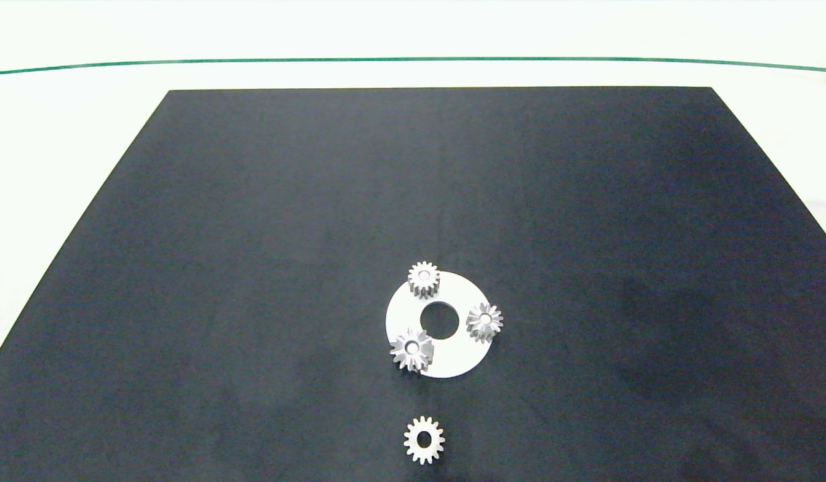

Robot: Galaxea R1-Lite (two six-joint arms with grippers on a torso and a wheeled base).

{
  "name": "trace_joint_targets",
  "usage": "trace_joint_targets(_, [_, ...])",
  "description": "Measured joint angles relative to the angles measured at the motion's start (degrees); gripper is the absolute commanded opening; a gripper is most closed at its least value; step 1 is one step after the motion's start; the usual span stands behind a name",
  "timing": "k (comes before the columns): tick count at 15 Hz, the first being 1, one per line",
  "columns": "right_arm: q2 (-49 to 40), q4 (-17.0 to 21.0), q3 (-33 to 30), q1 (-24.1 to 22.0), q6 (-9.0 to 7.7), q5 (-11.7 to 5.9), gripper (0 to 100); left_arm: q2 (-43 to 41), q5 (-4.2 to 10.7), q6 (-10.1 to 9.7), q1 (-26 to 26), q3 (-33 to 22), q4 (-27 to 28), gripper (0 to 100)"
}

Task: Remove an incorrectly installed larger gear and replace it with the correct smaller gear

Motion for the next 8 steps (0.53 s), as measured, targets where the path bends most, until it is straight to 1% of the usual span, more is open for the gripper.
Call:
trace_joint_targets(1, [2.43, 0.09, -0.37, 0.85, -1.56, 0.0, 100, 0.55, -0.22, 0.0, -0.88, 0.0, 0.0, 100])
trace_joint_targets(3, [7.28, 0.05, -0.72, 1.54, -3.89, -0.02, 100, 1.23, -0.83, -0.04, -3.52, 0.02, 0.0, 100])
trace_joint_targets(4, [9.81, -0.22, -0.89, 1.67, -4.99, -0.04, 100, 1.45, -0.9, -0.06, -4.41, 0.11, -0.02, 100])
trace_joint_targets(5, [12.03, -0.83, -0.98, 1.8, -6.45, -0.04, 100, 1.71, -0.9, -0.12, -5.01, 0.11, -0.1, 100])
trace_joint_targets(7, [16.68, -2.79, -1.71, 1.89, -10.53, -0.02, 100, 2.32, -0.85, -0.23, -5.4, -0.02, -0.29, 100])
trace_joint_targets(8, [18.79, -3.28, -2.55, 2.11, -11.8, -0.04, 100, 2.47, -0.85, -0.21, -5.45, -0.02, -0.32, 100])
